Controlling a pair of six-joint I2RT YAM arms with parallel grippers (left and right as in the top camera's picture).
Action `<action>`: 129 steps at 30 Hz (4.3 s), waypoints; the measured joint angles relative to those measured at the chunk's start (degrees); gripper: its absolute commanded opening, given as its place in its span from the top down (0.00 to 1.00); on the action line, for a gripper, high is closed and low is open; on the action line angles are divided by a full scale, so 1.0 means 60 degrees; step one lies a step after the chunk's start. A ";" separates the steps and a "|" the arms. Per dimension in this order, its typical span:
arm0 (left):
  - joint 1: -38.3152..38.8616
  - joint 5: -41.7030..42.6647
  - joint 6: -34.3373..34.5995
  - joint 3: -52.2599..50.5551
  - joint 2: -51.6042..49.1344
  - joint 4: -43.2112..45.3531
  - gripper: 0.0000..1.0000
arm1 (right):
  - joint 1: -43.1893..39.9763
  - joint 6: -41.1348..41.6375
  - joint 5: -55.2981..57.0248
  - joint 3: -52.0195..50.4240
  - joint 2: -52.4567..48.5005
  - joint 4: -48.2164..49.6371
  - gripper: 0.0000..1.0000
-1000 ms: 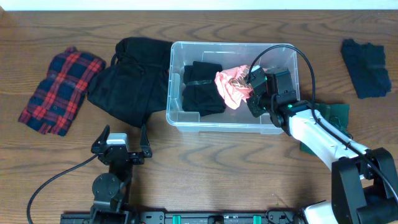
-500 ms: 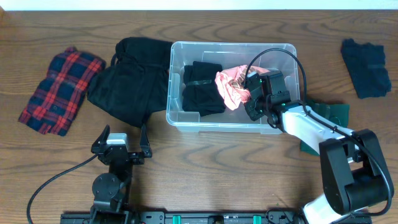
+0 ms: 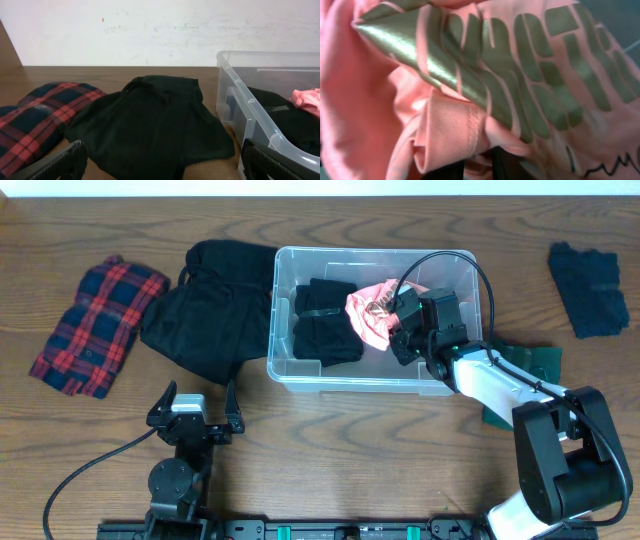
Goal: Pack container
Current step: 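Press the pink shirt down in the bin and release it, then move the right gripper to the green folded cloth and grasp it, then carry the green cloth into the bin and lower it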
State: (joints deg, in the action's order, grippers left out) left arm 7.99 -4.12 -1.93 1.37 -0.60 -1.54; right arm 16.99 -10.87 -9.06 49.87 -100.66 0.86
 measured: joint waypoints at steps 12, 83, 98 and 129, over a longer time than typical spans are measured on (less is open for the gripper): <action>0.0000 -0.0018 0.0000 0.0004 0.0000 0.0000 0.02 | 0.0000 0.0160 -0.0852 0.0000 0.2178 -0.1570 0.47; 0.0000 -0.0066 0.0000 0.0004 0.0004 0.0004 0.02 | -0.7027 0.2561 0.0732 0.0645 0.1016 -0.6568 0.99; 0.0000 -0.0066 0.0000 0.0004 0.0004 0.0000 0.02 | -0.5512 -0.0583 -0.2350 0.2634 0.5195 -0.6732 0.99; 0.0000 -0.0066 0.0000 0.0004 0.0000 0.0000 0.02 | -0.1133 -0.7362 -0.1960 0.2623 0.1242 -0.7362 0.99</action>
State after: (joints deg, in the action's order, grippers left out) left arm 7.99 -4.51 -1.93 1.39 -0.60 -1.54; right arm 10.20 -55.05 -20.82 65.60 -93.21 -43.31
